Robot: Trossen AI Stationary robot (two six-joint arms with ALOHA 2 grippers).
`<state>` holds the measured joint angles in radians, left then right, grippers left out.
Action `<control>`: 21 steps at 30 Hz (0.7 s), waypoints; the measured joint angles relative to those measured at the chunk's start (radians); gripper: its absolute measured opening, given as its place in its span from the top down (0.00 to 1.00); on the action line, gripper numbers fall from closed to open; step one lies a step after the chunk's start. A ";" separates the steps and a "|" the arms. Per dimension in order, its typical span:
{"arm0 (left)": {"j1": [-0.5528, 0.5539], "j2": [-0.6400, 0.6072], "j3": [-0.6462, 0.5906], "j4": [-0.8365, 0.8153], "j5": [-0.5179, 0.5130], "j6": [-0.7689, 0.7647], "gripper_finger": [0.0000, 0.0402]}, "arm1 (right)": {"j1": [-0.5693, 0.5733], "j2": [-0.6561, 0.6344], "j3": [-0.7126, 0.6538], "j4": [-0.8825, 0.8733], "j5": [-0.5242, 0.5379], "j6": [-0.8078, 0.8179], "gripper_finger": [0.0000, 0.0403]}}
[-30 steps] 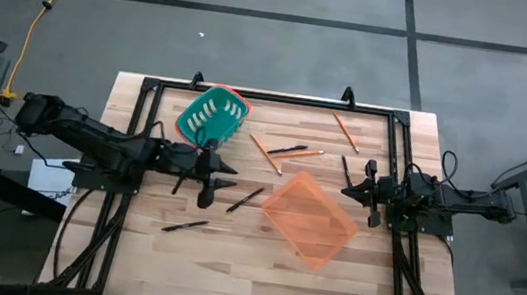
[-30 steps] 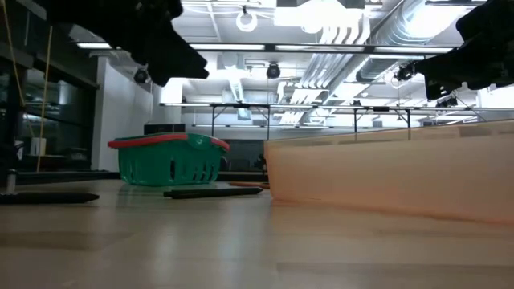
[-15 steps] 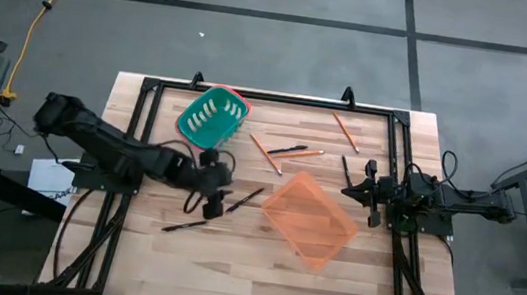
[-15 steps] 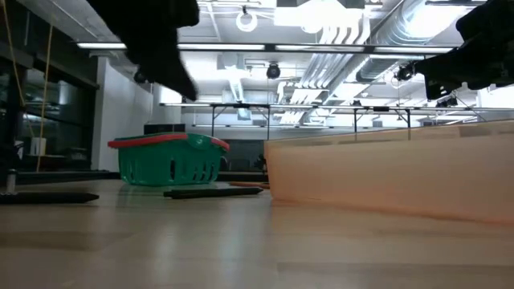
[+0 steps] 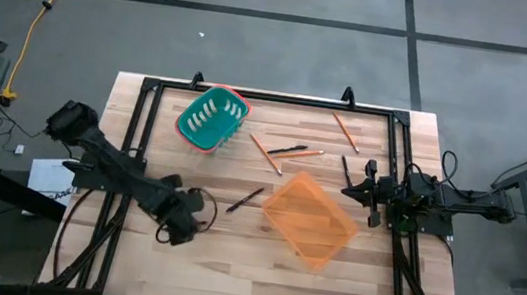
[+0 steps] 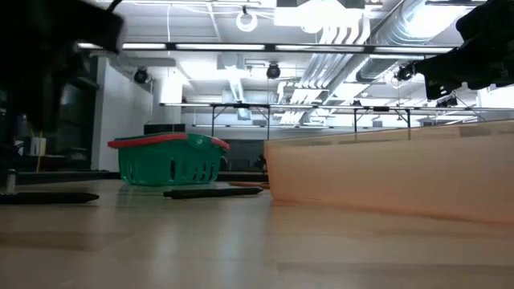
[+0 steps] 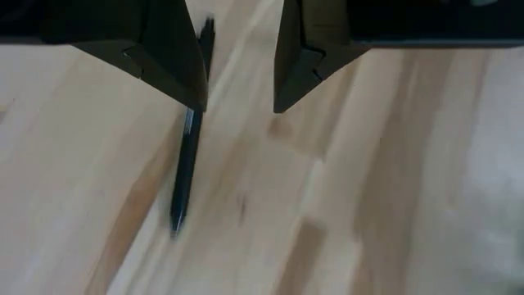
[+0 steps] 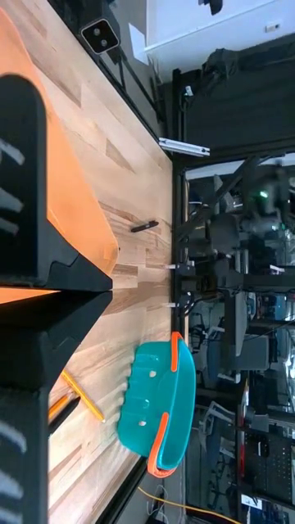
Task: Sort pens & pencils
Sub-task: Put the black pen into the blue bin
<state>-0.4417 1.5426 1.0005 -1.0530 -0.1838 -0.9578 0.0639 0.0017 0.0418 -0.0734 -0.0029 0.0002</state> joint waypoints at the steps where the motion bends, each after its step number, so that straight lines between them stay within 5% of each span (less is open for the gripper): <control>1: -0.012 0.022 0.004 -0.009 0.017 -0.016 0.68 | 0.000 0.000 0.000 0.000 0.000 0.000 1.00; 10: -0.036 0.194 0.085 -0.011 0.100 -0.047 0.68 | 0.000 0.000 0.000 0.002 0.000 0.000 1.00; 21: -0.036 0.230 0.085 0.040 0.115 -0.053 0.68 | 0.000 0.005 0.000 0.000 0.000 0.000 1.00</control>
<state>-0.4779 1.7729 1.0857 -1.0130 -0.0688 -1.0106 0.0639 0.0063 0.0418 -0.0731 -0.0030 0.0002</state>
